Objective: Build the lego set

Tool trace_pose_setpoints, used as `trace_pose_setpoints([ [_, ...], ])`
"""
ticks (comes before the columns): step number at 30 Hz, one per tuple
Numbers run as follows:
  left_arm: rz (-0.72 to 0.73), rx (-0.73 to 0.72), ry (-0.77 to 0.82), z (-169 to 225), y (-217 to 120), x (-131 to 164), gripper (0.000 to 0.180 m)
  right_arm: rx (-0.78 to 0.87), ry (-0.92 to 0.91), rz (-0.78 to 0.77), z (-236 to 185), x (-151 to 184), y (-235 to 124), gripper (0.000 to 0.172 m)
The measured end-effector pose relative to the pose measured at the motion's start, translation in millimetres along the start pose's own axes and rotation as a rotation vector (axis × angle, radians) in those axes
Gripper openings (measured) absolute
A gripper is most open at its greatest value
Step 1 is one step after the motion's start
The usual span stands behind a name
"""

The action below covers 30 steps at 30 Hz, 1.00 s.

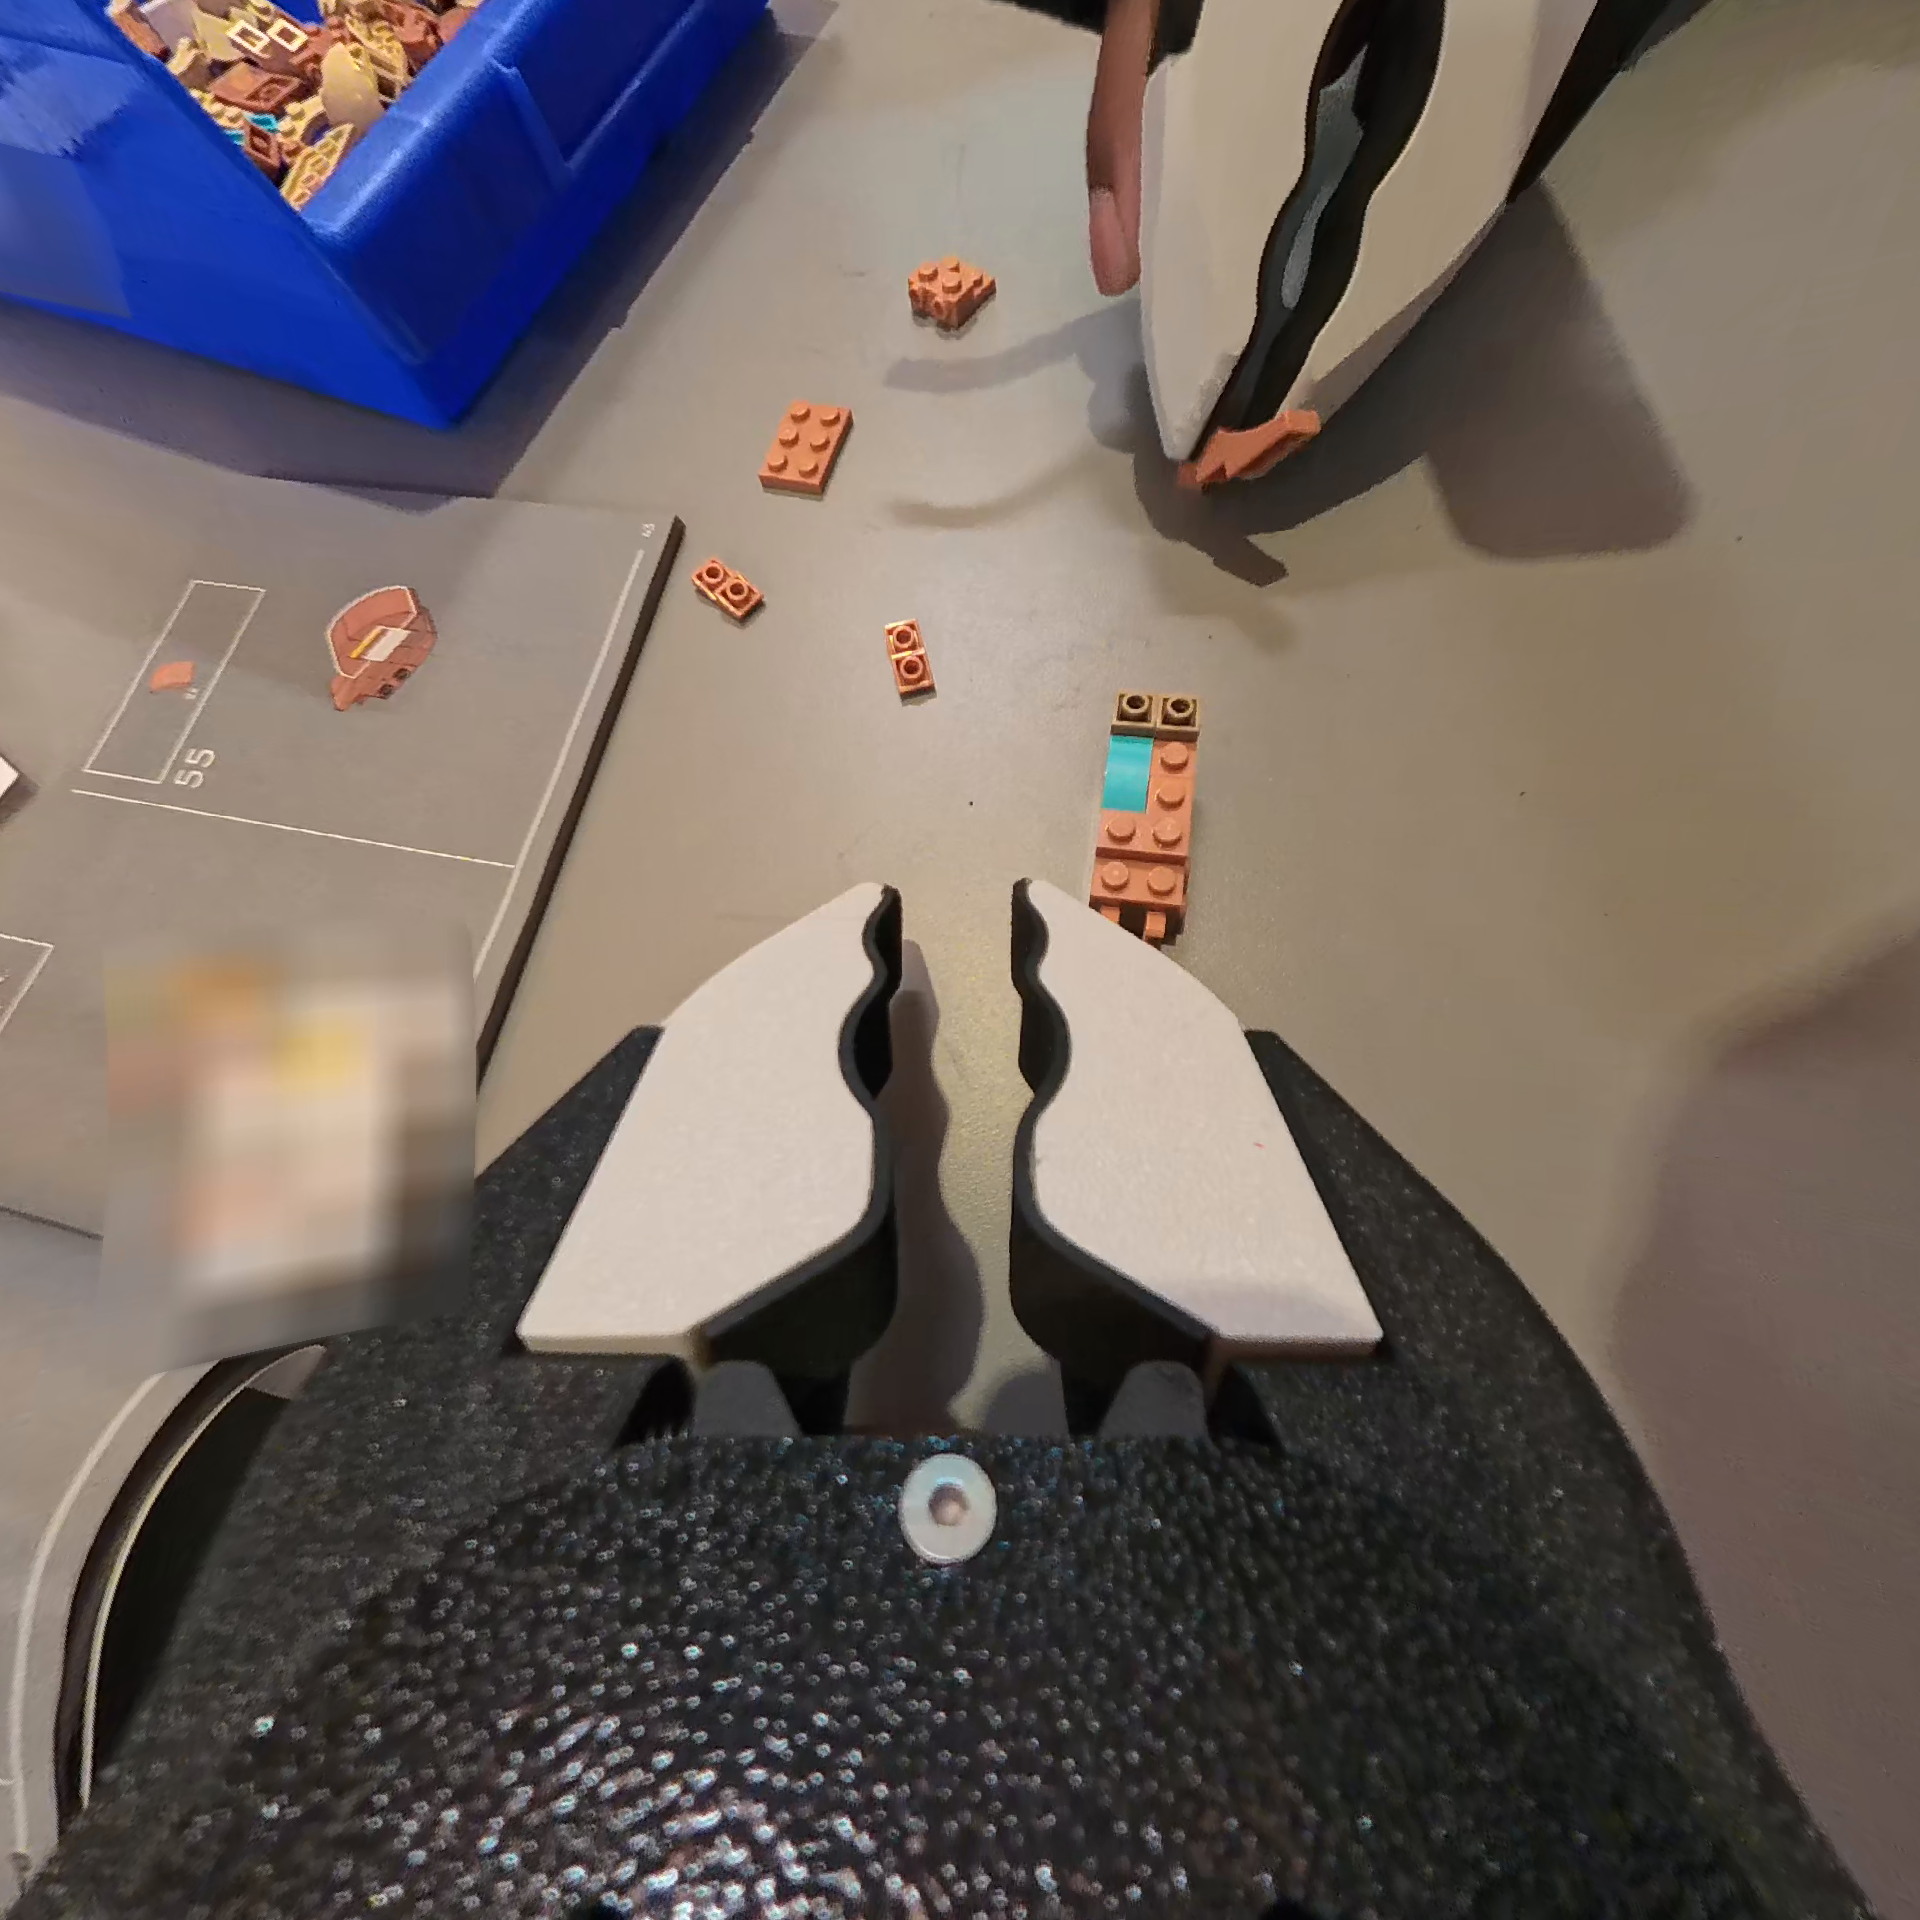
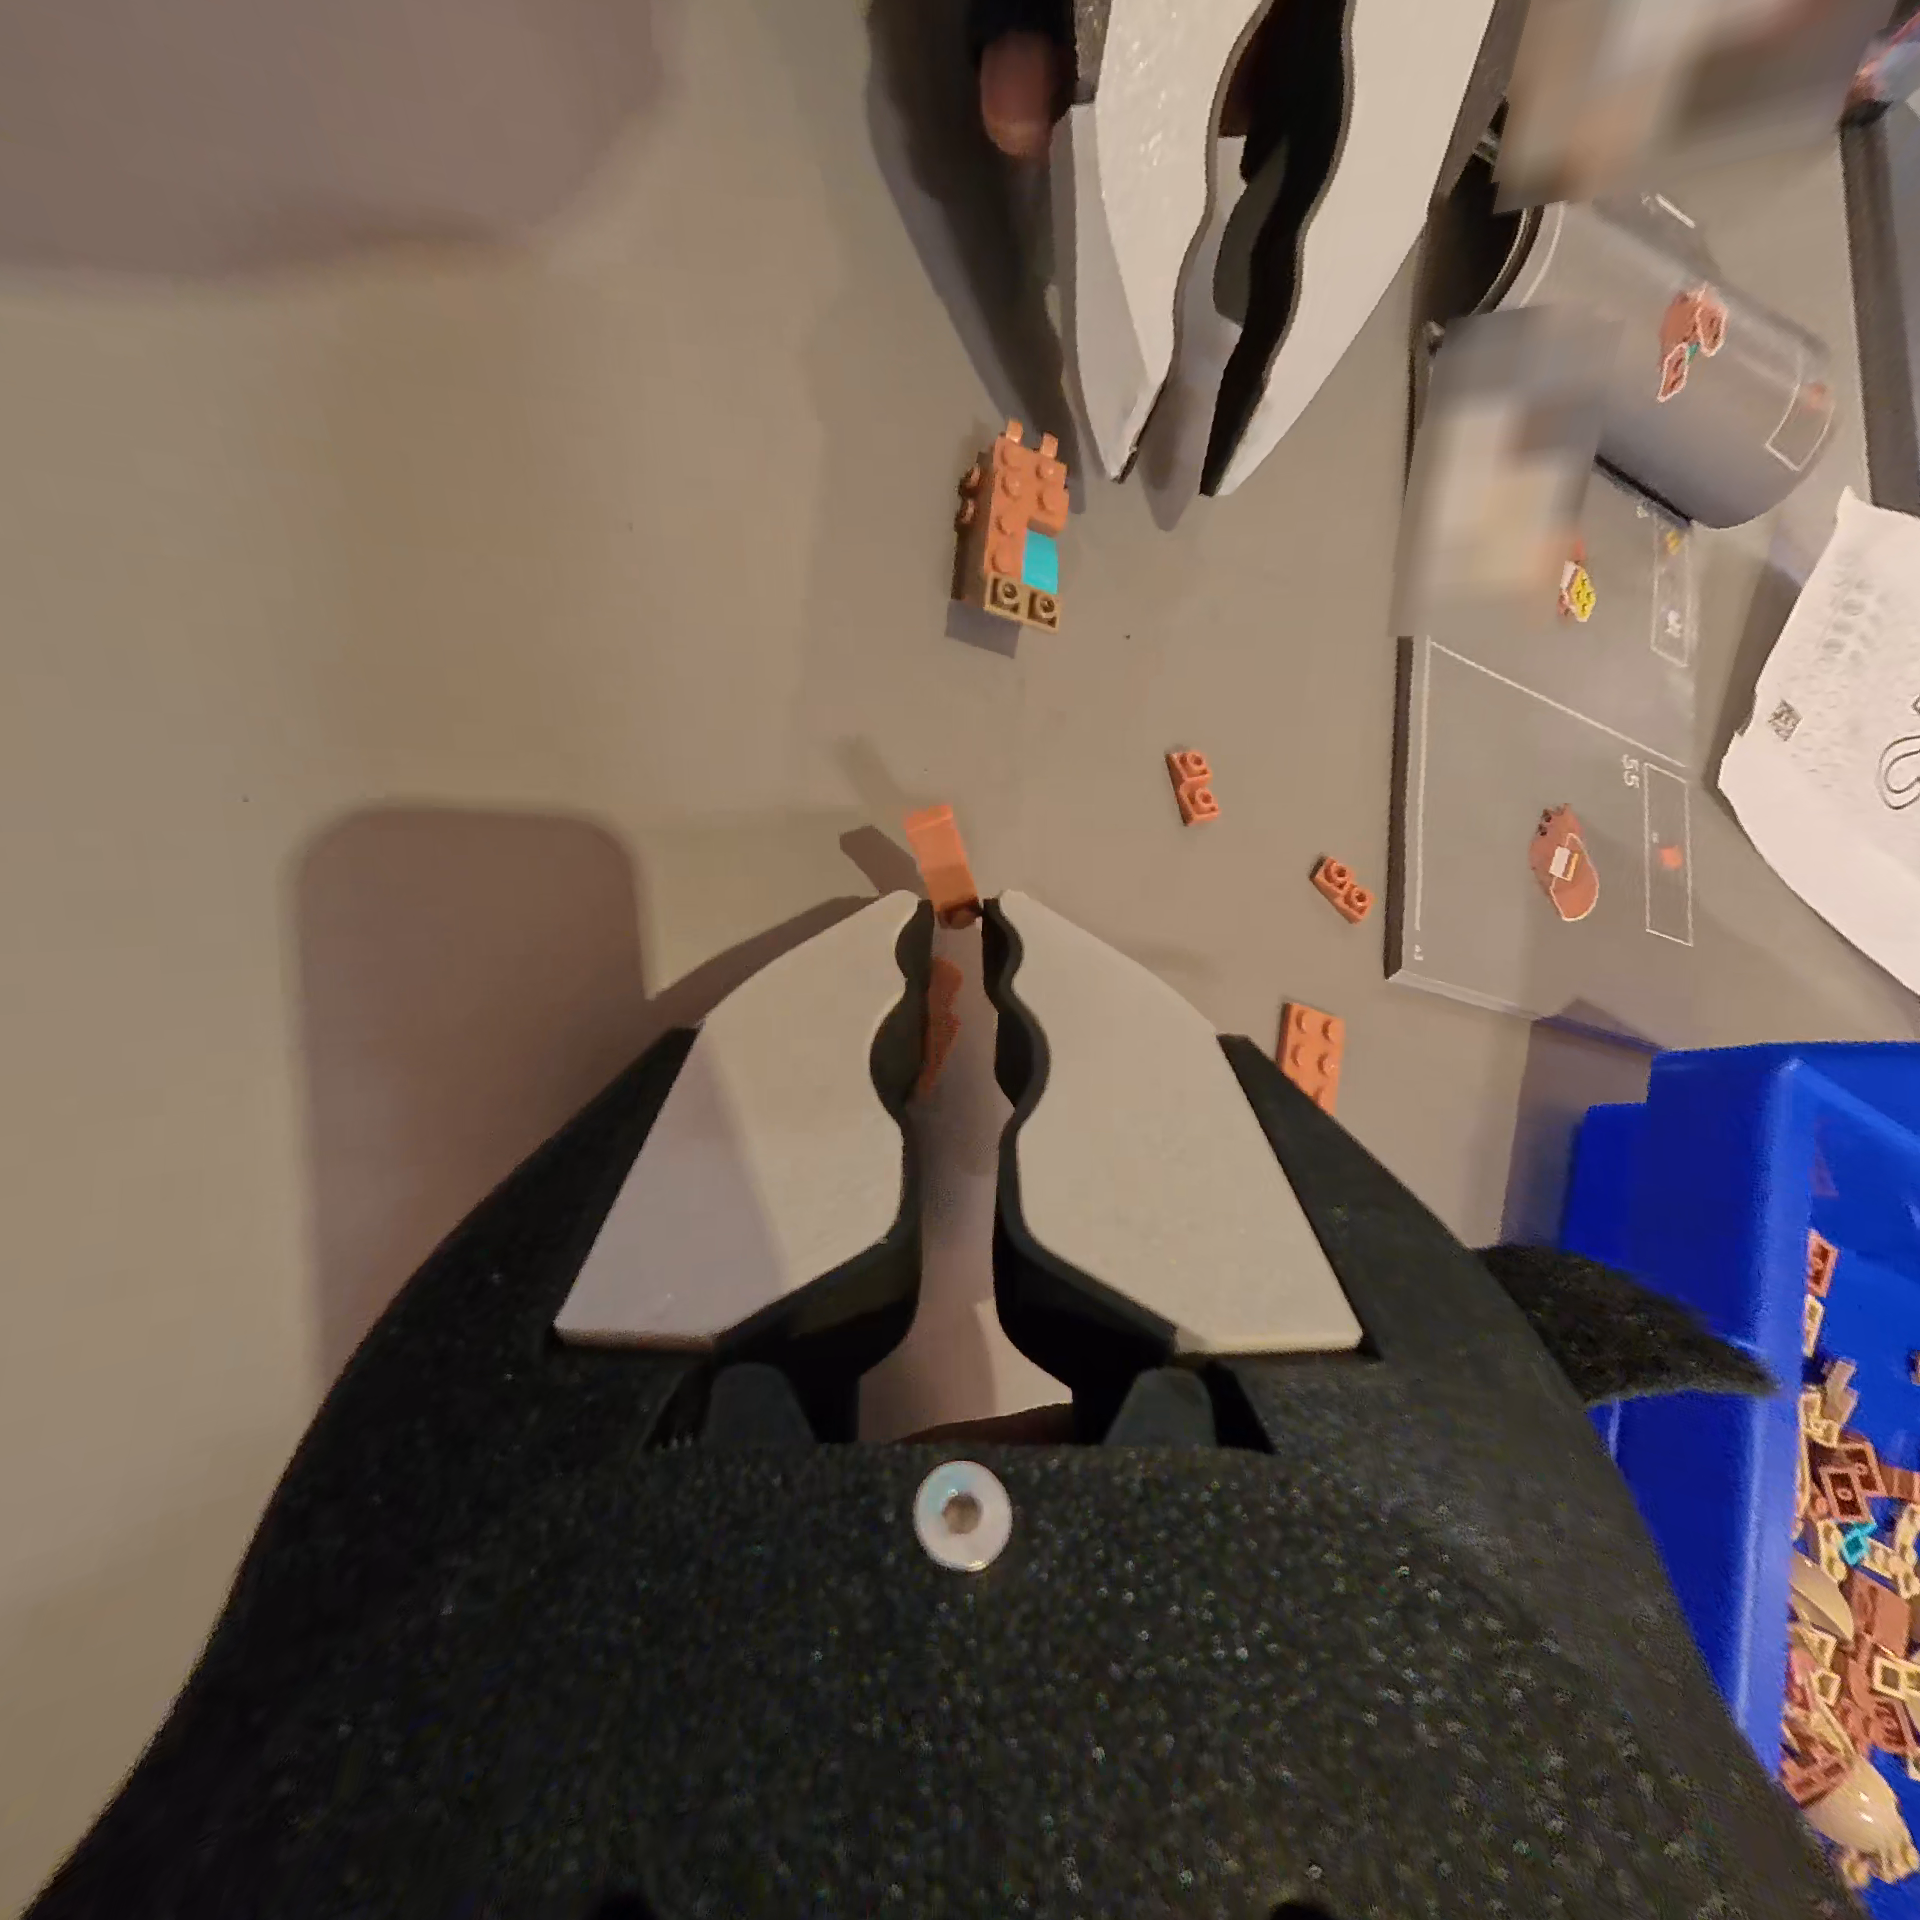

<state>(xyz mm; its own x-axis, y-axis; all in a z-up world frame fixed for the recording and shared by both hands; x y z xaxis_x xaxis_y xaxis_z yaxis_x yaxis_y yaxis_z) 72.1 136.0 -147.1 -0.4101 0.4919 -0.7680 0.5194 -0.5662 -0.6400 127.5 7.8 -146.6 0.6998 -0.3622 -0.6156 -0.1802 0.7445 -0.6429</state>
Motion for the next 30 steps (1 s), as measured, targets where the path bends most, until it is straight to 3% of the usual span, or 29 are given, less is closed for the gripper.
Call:
trace_pose_setpoints([
  [16,0.003,0.010,0.001,1,-1,0,0.019,-0.005,0.023,0.001,1,8,2,0.009],
  [30,0.001,0.028,-0.032,-1,0,1,0.019,-0.031,0.149,0.092,3,11,-6,0.012],
])
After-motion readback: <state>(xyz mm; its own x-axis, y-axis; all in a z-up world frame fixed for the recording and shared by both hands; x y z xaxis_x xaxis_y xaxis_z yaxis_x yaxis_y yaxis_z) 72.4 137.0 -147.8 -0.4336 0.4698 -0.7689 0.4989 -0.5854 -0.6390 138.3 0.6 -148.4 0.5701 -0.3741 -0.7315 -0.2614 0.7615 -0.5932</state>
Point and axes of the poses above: each gripper's, where its closed fingertips meet, y out along the fingers, x out of its underside, z = x × y across the jaws, the point moved 3 cm from there along -y, back along the fingers, and after that the axes turned 7 degrees about x, right-handed, at the moved point
